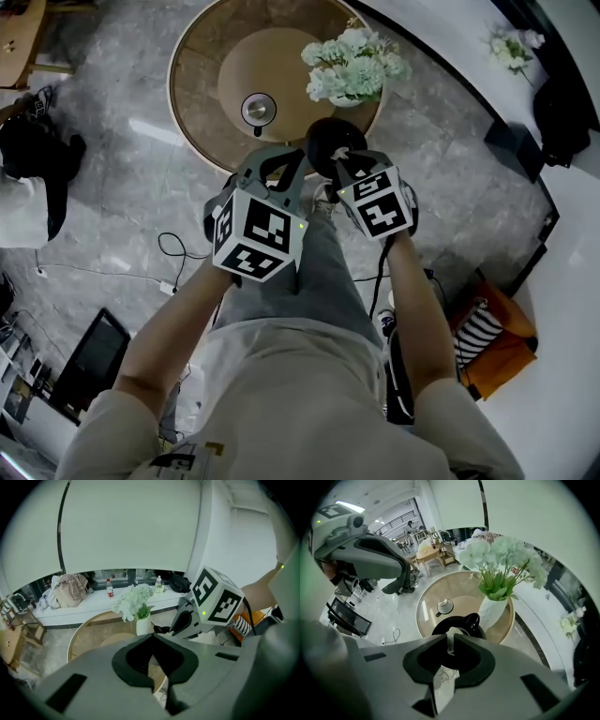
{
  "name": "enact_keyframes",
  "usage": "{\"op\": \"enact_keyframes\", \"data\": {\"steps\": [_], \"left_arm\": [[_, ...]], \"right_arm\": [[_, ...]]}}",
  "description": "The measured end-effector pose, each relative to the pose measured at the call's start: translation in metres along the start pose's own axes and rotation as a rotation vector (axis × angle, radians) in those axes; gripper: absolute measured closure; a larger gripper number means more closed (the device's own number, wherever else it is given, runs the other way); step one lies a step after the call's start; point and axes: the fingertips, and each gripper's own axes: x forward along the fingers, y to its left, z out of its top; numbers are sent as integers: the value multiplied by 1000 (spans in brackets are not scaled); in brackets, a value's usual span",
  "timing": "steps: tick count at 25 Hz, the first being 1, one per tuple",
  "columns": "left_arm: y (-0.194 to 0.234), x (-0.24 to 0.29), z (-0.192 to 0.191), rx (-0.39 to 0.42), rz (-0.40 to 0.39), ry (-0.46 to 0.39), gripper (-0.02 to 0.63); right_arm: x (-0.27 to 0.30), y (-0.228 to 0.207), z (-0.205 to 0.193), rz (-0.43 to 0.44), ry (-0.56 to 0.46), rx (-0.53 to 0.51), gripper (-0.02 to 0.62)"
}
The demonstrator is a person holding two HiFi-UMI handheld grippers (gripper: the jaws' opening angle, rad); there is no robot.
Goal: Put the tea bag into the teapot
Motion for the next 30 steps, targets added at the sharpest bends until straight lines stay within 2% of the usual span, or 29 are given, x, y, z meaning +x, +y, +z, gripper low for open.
{"op": "enact_keyframes", "data": {"steps": [5,9,13,15,24,30], "left_arm": [[-2,6,-5,-5,-18,8,597],[-6,8,-8,-7,-28,9,597],[-10,6,-10,1,-34,9,597],[-12,3,-12,2,-36,9,597],[-18,-12,-13,-22,-23,2,597],[-6,-34,4,-36,20,-28,597]], "right_arm": [[24,-1,-11,22,43,22,555],[32,-2,-15,-8,70,-24,554],[35,-4,-15,-26,60,-14,541],[33,-2,-16,-23,60,-4,510],[11,4,-9,-27,47,20,509],[-24,-1,11,-98,-16,9,515]]}}
